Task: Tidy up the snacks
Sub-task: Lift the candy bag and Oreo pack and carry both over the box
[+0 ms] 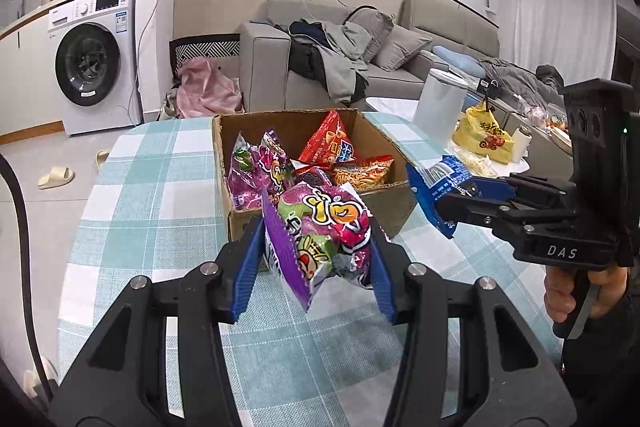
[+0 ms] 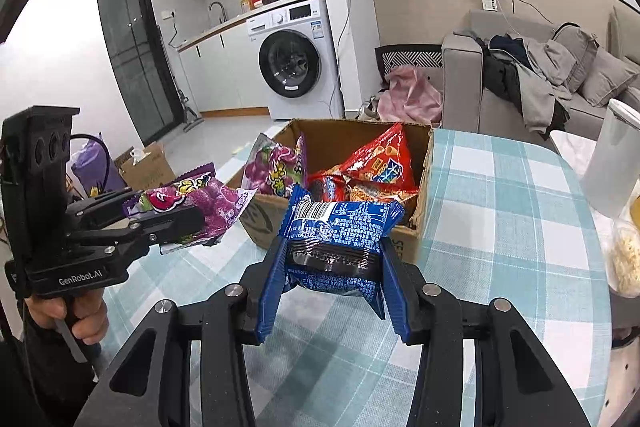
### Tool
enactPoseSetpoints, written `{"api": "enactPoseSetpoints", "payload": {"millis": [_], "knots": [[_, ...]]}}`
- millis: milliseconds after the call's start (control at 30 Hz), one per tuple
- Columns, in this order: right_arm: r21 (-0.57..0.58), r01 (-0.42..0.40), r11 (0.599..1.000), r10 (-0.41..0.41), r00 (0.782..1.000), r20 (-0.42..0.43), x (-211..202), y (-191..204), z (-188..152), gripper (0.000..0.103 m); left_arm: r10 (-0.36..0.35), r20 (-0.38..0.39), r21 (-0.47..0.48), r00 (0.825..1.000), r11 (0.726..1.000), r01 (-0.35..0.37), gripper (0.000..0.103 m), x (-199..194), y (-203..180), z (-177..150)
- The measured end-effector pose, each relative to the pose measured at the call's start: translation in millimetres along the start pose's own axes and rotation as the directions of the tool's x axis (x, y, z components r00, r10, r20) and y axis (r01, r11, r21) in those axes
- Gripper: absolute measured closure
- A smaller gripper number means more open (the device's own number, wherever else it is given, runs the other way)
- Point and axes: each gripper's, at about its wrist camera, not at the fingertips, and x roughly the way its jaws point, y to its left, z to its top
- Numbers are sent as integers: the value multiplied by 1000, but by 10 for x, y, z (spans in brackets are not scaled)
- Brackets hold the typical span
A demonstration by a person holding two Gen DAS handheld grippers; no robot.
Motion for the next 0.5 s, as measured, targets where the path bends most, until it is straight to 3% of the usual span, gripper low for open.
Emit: {"api": "enactPoseSetpoints", "payload": {"millis": [500], "knots": [[56,33,998,-37,996,77,-18,-144,189,57,38,43,-26,998,999,-37,57,106,88,218]]}}
